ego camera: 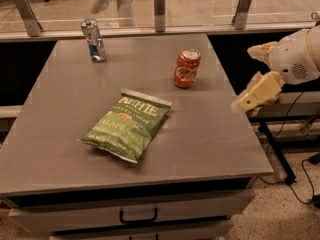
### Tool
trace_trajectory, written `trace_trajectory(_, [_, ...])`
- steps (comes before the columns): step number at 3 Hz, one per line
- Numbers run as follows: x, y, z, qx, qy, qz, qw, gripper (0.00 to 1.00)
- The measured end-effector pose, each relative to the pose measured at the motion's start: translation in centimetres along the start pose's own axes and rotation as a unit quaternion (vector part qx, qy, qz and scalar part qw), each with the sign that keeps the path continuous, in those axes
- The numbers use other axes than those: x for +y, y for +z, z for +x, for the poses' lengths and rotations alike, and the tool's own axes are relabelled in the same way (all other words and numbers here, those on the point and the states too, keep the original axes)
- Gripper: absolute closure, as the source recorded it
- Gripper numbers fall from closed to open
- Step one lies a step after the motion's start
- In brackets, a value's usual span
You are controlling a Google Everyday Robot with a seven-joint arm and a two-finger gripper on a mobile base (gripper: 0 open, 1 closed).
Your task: Pick coke can
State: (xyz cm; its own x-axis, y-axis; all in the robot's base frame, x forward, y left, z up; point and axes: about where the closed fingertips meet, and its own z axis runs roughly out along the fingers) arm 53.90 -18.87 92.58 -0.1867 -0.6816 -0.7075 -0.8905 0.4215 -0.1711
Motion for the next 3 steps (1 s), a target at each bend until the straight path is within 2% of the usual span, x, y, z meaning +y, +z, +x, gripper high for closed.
trace_trajectory(1, [-3.6,3.7,-1.4,-0.086,0.011,0.005,0.9963,0.00])
trace_trajectory(2, [-6.0,6.9,-2.9,-0.130,0.005,-0.002,0.9916,0.00])
trace_trajectory(3, [-7.3,9.8,-4.9,-0.159,-0.010,-0.020,0.9869,0.00])
